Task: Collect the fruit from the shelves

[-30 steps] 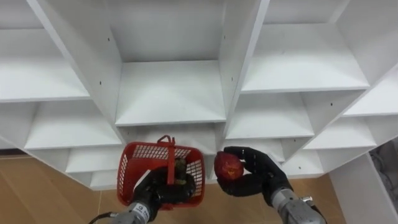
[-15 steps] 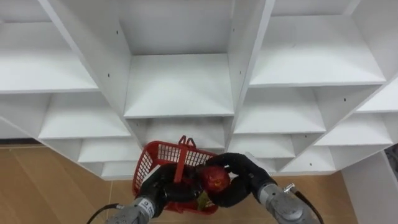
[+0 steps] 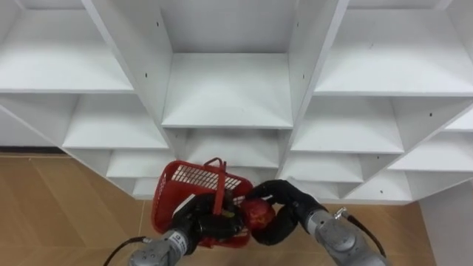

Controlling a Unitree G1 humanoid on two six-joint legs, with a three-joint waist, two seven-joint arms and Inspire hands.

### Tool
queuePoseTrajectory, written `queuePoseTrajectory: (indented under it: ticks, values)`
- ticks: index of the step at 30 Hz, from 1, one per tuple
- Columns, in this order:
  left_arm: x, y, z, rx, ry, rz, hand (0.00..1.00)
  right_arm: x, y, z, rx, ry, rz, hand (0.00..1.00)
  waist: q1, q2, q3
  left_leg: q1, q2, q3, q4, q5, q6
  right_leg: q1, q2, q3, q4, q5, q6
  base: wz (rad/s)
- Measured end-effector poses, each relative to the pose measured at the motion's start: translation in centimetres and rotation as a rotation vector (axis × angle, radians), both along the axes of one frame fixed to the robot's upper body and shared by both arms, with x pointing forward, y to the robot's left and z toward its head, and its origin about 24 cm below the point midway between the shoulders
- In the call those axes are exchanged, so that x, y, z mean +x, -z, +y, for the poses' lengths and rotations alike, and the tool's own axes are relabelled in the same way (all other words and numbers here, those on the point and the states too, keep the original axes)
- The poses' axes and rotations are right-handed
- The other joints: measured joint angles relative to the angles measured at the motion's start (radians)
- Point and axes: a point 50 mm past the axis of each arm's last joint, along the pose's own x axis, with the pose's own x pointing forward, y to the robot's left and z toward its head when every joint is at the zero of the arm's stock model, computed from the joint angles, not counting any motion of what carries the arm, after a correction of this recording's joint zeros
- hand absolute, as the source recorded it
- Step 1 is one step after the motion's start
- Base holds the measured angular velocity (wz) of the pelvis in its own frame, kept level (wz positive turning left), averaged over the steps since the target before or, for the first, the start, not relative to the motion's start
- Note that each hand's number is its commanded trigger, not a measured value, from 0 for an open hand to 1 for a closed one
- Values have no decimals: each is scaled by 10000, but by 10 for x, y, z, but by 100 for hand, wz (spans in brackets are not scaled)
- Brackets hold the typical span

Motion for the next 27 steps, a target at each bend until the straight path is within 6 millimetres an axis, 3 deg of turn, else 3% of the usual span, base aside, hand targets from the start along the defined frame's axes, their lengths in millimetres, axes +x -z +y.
queuePoseTrajectory:
  ticks: [7, 12, 27]
  values:
    - [5, -3, -1, 14, 78, -141, 100, 2, -1, 7, -345, -657, 90, 0, 60, 17, 6, -98, -8, 1, -8, 0, 0, -117, -20, -37, 67, 1, -1, 0]
    - [9, -7, -14, -265, 486, -320, 100, -4, 2, 22, -158, -1378, 462, 0, 168, 31, 15, -110, -12, -47, -1, 0, 0, -99, -31, -97, 67, 2, -3, 2]
    - [8, -7, -23, -705, 995, -215, 100, 1, -2, 24, -132, -1570, 358, 0, 175, 42, 21, -293, -24, -101, 158, 2, 3, -149, -70, -156, 65, -1, -5, 3]
